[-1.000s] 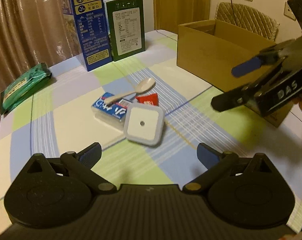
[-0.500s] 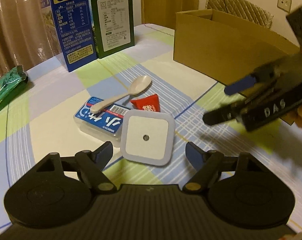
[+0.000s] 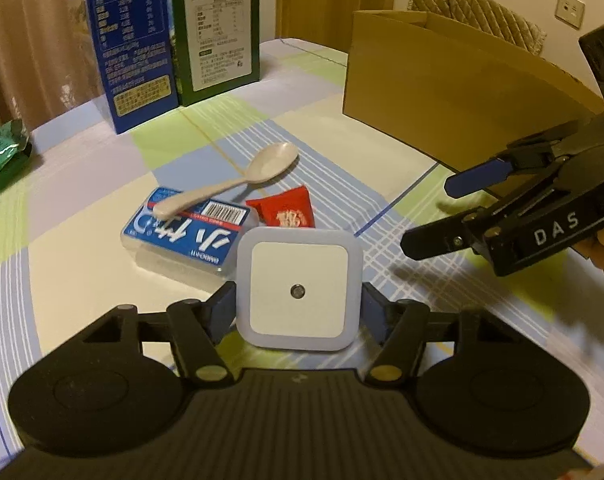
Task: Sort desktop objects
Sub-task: 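Grasp the white square night light with the left tool while the right tool approaches the red packet, then grasp the red packet with the right tool while the left tool lifts the night light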
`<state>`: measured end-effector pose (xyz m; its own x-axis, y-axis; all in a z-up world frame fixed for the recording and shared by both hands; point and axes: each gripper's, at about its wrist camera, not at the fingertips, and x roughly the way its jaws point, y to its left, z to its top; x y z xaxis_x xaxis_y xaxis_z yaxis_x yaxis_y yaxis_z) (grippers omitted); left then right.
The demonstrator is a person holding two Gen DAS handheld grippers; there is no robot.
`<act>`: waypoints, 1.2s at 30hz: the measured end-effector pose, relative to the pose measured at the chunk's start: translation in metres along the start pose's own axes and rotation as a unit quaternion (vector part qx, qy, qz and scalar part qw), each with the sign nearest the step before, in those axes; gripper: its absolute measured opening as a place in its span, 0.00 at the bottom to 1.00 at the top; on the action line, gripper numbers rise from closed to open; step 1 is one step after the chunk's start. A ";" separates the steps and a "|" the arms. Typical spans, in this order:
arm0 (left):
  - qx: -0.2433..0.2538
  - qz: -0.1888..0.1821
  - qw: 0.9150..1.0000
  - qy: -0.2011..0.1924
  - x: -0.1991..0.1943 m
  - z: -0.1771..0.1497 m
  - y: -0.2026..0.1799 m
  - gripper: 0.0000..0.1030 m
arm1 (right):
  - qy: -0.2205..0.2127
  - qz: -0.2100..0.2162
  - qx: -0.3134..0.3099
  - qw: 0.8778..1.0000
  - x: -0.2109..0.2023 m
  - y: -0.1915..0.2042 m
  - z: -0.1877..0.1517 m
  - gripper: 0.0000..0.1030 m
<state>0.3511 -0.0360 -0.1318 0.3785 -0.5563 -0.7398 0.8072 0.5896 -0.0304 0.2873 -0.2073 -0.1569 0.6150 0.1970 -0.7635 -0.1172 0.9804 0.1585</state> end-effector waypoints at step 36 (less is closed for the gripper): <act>-0.160 0.144 0.976 -0.032 -0.051 -0.039 0.015 0.60 | -0.025 0.025 -0.038 0.999 0.066 0.047 0.029 0.23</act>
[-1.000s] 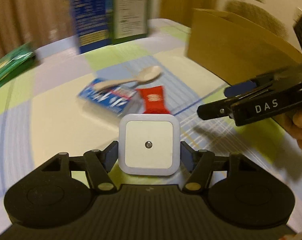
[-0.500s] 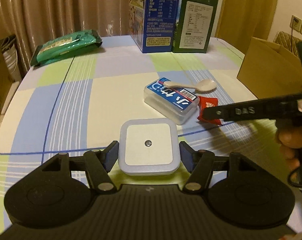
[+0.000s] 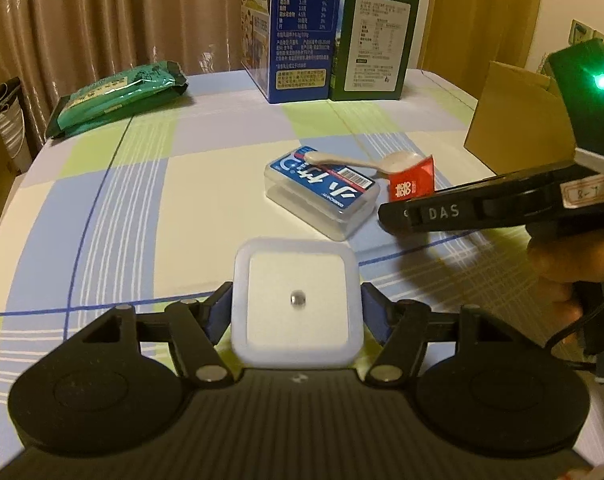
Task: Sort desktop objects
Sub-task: 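Grasp the red packet with the right tool while the left tool lifts the night light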
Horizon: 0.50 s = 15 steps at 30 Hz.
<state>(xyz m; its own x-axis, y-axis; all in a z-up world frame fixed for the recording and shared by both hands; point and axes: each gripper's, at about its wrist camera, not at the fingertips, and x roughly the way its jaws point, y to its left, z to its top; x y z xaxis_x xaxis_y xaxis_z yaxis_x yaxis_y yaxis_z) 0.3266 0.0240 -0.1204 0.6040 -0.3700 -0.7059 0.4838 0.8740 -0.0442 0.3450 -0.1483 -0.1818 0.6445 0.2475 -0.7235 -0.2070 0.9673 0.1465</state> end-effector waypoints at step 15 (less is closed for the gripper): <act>0.018 -0.005 1.000 -0.013 -0.012 -0.008 -0.005 0.65 | 0.025 0.017 0.016 0.999 -0.035 -0.007 -0.014 0.13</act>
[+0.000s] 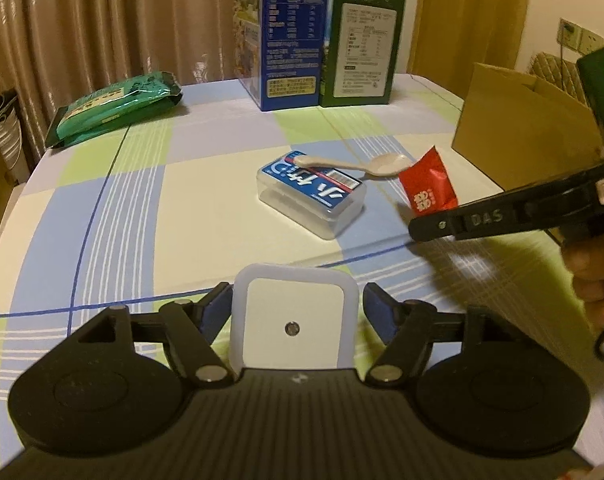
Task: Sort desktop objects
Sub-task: 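Grasp the red packet with the right tool while the left tool lifts the night light, then lift the night light with the left tool while the right tool lifts the red packet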
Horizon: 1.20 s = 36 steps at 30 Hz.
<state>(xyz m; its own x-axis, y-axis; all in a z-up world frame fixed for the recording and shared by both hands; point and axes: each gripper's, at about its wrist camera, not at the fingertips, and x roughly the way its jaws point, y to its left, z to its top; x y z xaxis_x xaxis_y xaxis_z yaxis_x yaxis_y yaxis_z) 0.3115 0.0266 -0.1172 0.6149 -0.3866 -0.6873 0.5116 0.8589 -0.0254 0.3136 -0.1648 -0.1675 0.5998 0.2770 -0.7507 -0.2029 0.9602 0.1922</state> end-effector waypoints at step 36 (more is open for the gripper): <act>-0.021 -0.014 0.999 0.046 -0.056 -0.041 -0.059 0.58 | 0.002 -0.047 -0.044 0.998 -0.073 -0.003 -0.090 0.58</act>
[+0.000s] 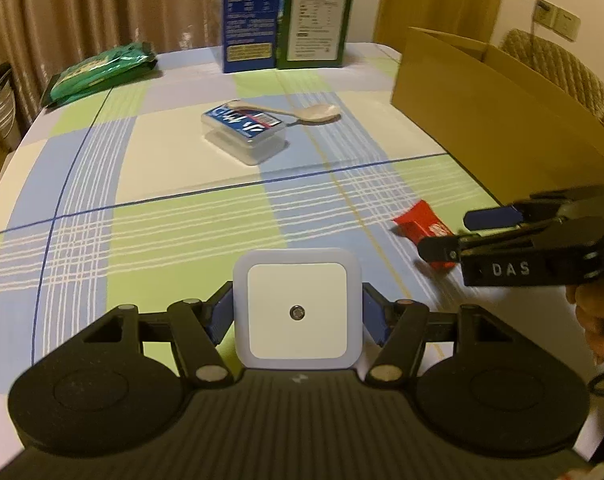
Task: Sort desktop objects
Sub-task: 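Lift the night light with the left tool while the right tool lifts the red packet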
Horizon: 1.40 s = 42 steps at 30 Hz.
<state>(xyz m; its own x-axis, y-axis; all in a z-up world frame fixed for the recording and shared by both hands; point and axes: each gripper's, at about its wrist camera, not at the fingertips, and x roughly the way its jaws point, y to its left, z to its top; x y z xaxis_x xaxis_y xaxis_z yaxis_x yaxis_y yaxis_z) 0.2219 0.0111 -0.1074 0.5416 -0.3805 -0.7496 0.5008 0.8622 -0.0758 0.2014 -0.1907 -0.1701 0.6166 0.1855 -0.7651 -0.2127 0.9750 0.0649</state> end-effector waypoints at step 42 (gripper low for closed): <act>0.029 0.016 0.999 0.006 0.008 -0.006 -0.014 0.59 | -0.017 -0.026 -0.060 0.998 0.017 0.018 -0.004 0.29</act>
<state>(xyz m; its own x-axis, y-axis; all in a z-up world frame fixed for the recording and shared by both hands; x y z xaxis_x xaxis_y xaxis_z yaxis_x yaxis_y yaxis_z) 0.2150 -0.0019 -0.1158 0.5503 -0.3487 -0.7586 0.5213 0.8533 -0.0141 0.2046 -0.1704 -0.1844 0.6544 0.1410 -0.7429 -0.2674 0.9621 -0.0529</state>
